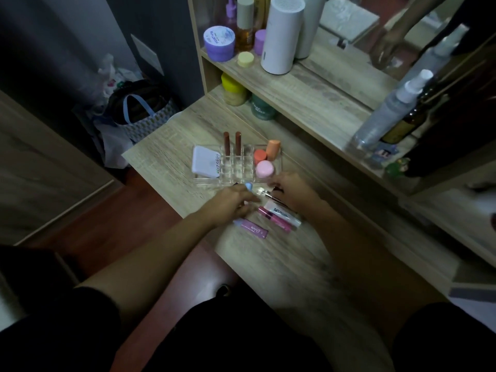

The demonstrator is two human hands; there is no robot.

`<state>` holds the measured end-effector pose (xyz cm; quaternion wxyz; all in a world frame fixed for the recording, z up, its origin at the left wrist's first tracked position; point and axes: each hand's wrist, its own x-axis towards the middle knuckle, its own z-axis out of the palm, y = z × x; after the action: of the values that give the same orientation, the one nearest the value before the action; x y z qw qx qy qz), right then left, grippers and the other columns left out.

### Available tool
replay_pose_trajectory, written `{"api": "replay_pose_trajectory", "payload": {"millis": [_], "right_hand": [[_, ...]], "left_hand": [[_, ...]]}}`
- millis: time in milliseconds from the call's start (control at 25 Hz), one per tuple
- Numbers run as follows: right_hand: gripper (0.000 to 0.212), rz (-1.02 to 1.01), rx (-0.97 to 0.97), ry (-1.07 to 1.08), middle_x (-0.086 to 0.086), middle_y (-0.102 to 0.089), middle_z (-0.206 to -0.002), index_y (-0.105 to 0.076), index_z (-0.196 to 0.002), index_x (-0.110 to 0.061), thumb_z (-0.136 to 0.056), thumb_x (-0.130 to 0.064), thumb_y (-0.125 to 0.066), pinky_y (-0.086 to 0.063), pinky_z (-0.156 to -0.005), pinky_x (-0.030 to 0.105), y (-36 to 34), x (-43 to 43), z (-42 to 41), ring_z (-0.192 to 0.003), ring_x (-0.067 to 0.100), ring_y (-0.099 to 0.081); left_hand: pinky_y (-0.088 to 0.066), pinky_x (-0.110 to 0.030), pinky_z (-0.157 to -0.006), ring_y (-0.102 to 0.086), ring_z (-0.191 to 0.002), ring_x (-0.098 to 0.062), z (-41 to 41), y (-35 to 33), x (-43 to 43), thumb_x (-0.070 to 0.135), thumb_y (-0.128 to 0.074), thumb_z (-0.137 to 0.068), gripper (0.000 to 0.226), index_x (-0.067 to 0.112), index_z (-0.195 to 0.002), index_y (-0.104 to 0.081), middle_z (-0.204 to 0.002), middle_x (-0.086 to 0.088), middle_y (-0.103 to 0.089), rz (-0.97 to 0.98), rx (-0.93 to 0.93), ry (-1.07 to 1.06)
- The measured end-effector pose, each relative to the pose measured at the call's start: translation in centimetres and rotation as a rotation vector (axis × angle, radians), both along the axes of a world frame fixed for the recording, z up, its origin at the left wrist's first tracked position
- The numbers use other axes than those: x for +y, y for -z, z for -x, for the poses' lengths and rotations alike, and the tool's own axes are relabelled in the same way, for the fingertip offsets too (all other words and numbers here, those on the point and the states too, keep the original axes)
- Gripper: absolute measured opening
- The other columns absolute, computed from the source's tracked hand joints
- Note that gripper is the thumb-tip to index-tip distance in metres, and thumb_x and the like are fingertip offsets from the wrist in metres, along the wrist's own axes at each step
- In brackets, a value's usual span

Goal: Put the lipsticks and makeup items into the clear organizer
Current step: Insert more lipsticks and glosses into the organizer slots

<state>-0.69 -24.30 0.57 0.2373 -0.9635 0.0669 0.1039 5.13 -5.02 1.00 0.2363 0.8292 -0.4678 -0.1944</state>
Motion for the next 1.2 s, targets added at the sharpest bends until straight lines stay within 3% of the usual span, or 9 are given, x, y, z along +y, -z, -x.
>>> {"api": "replay_pose_trajectory", "payload": {"millis": [120, 320, 560, 800, 920, 1080, 1200], "right_hand": [[0.029, 0.103, 0.083, -0.054, 0.015, -0.065, -0.118, -0.065, -0.114, -0.008, -0.086, -0.014, -0.065, -0.05, -0.095, 0.042, 0.1, 0.2, -0.7, -0.104, 0.029, -0.062], [0.031, 0.152, 0.145, -0.092, 0.013, -0.067, -0.118, -0.065, -0.115, -0.008, -0.086, -0.018, -0.066, -0.049, -0.097, 0.042, 0.3, 0.5, -1.5, -0.108, 0.028, -0.062], [0.026, 0.175, 0.226, -0.1, 0.012, -0.069, -0.111, -0.067, -0.108, -0.007, -0.087, -0.022, -0.065, -0.052, -0.095, 0.041, 0.8, 0.8, -2.5, -0.103, 0.026, -0.063], [0.02, 0.17, 0.186, -0.121, 0.013, -0.068, -0.106, -0.065, -0.104, -0.009, -0.087, -0.019, -0.061, -0.055, -0.089, 0.043, 0.5, 1.2, -2.1, -0.099, 0.029, -0.064], [0.026, 0.013, 0.107, -0.037, 0.012, -0.068, -0.105, -0.061, -0.111, -0.01, -0.088, -0.02, -0.061, -0.056, -0.086, 0.042, -0.2, 1.0, -1.7, -0.093, 0.026, -0.065], [0.032, -0.446, -0.125, 0.22, -0.001, -0.064, -0.091, -0.059, -0.12, -0.013, -0.089, -0.02, -0.062, -0.049, -0.064, 0.016, -2.8, 0.5, -2.2, -0.073, 0.005, -0.058], [0.03, -0.644, -0.357, 0.385, -0.016, -0.065, -0.089, -0.059, -0.118, -0.023, -0.088, -0.02, -0.063, -0.051, -0.061, 0.007, -4.7, 0.9, -3.4, -0.076, -0.009, -0.063]], "left_hand": [[-0.044, -0.034, -0.085, -0.059, -0.101, -0.028, 0.8, 1.1, -1.8, 0.014, -0.059, -0.088, 0.028, 0.007, -0.115, -0.064, -0.107, -0.016, -0.062, -0.037, -0.028, 0.075], [-0.05, -0.042, -0.087, -0.057, -0.105, -0.031, 1.1, 2.6, -3.0, 0.016, -0.058, -0.087, 0.024, 0.004, -0.107, -0.062, -0.113, -0.016, -0.061, -0.204, -0.153, 0.158], [-0.046, -0.037, -0.093, -0.057, -0.108, -0.03, 0.8, 2.8, -2.5, 0.009, -0.055, -0.089, 0.026, 0.003, -0.113, -0.062, -0.118, -0.017, -0.06, -0.193, -0.154, 0.15], [-0.044, -0.025, -0.072, -0.065, -0.087, -0.023, -1.0, -0.7, -0.6, 0.013, -0.068, -0.082, 0.021, 0.009, -0.103, -0.066, -0.097, -0.014, -0.072, -0.078, 0.059, 0.027], [-0.044, -0.018, -0.066, -0.063, -0.072, -0.009, -2.6, -2.1, 0.9, 0.015, -0.07, -0.081, 0.019, 0.015, -0.099, -0.067, -0.086, -0.005, -0.072, 0.028, 0.161, -0.132], [-0.053, -0.015, -0.071, -0.065, -0.074, -0.004, -5.0, -3.5, 2.8, 0.012, -0.074, -0.078, 0.026, 0.023, -0.098, -0.063, -0.079, 0.007, -0.068, 0.247, 0.368, -0.397], [-0.052, -0.006, -0.065, -0.064, -0.067, 0.002, -6.5, -4.0, 2.9, 0.011, -0.075, -0.076, 0.018, 0.021, -0.089, -0.066, -0.076, 0.006, -0.068, 0.381, 0.316, -0.562]]}}
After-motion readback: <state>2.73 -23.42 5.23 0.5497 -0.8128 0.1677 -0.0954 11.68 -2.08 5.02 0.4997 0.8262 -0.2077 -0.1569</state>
